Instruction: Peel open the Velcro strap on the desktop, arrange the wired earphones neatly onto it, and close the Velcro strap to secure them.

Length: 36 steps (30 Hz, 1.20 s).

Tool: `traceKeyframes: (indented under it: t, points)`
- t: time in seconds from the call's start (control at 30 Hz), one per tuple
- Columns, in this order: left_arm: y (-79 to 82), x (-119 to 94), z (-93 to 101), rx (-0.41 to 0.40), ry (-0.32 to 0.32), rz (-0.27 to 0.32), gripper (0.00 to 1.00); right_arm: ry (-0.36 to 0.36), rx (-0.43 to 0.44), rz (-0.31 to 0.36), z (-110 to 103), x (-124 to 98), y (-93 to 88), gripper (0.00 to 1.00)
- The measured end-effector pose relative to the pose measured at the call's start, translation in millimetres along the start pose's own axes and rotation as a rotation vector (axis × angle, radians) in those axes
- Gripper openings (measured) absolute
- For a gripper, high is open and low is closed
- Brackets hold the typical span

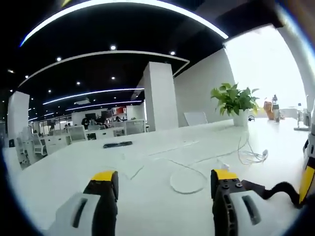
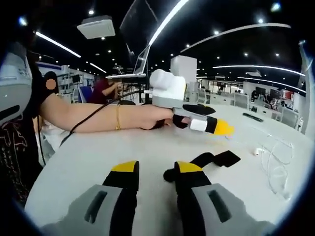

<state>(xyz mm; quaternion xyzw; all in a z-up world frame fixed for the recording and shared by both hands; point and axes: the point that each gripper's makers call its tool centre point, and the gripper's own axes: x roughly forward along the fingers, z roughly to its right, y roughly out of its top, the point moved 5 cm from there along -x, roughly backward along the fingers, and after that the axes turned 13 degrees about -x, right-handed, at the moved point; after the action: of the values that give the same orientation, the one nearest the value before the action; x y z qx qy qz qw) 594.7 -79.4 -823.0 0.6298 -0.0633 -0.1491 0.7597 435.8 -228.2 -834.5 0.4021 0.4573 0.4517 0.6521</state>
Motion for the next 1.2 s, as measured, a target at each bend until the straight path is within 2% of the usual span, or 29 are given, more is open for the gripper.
traceKeyframes:
  t: [0.07,0.27,0.33,0.6,0.73,0.9,1.2]
  points:
    - [0.8,0,-1.6,-0.005,0.010,0.003,0.79,-0.012,0.069,0.055,6,-4,7.0,0.31]
    - [-0.1,4,-5.3,0.029,0.019,-0.006,0.76,-0.059,0.152,0.095,20,-11,10.1,0.31]
    - [0.7,8,-8.6,0.060,0.030,-0.001,0.76,-0.065,0.157,0.102,21,-11,11.4,0.31]
    - [4.5,21,-19.9,0.096,0.062,0.014,0.70,-0.087,0.157,0.100,26,-9,10.9,0.33]
    - [4.5,26,-21.4,0.183,0.079,0.012,0.67,-0.094,0.160,0.103,28,-9,10.9,0.33]
    - [4.5,27,-20.0,0.188,0.063,-0.001,0.57,-0.089,0.140,0.094,26,-6,10.2,0.33]
    - [3.4,33,-26.9,0.187,0.088,-0.025,0.50,-0.086,0.131,0.087,26,-6,9.3,0.33]
